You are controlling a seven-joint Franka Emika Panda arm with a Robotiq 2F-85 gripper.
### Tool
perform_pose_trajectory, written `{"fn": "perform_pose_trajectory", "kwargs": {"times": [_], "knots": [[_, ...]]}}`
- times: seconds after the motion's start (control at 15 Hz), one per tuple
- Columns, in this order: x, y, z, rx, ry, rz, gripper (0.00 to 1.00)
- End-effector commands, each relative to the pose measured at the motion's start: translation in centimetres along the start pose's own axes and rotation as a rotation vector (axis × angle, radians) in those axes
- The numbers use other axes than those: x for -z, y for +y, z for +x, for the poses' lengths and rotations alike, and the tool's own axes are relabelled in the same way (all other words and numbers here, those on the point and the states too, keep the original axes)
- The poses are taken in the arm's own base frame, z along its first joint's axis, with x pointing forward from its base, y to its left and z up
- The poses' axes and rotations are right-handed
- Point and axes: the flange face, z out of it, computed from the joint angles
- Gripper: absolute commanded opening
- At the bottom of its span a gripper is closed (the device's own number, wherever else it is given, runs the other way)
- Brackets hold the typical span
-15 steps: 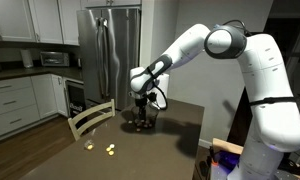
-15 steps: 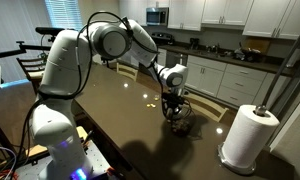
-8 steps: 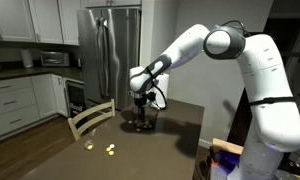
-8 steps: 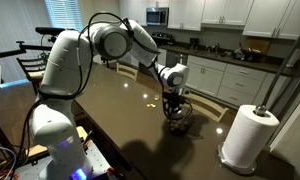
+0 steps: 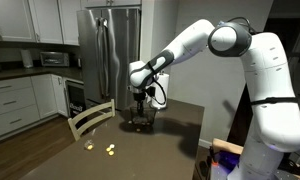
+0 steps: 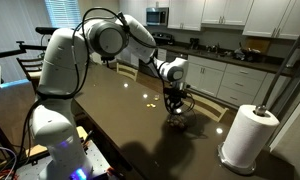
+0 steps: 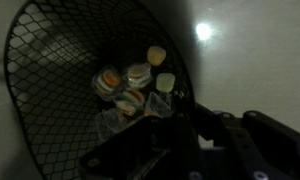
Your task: Move trash bin to the left
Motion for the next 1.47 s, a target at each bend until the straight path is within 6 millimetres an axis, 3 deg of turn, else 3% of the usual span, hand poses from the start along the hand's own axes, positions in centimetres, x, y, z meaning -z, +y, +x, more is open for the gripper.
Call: {"fn": "perform_pose_trajectory", "kwargs": {"times": [0.0,0.27,0.67,1.4], "knots": [[2.7,-2.8,-0.1,0.051,0.013,-0.092,0.05],[3.3,-7.1,1.7,0.165,-0.023,-0.188,0.05],[2.5,-13.7,4.1,0.358,-0.072,-0.283,0.05],[0.9,-22.6,5.2,0.608,-0.099,-0.401,0.05]]}}
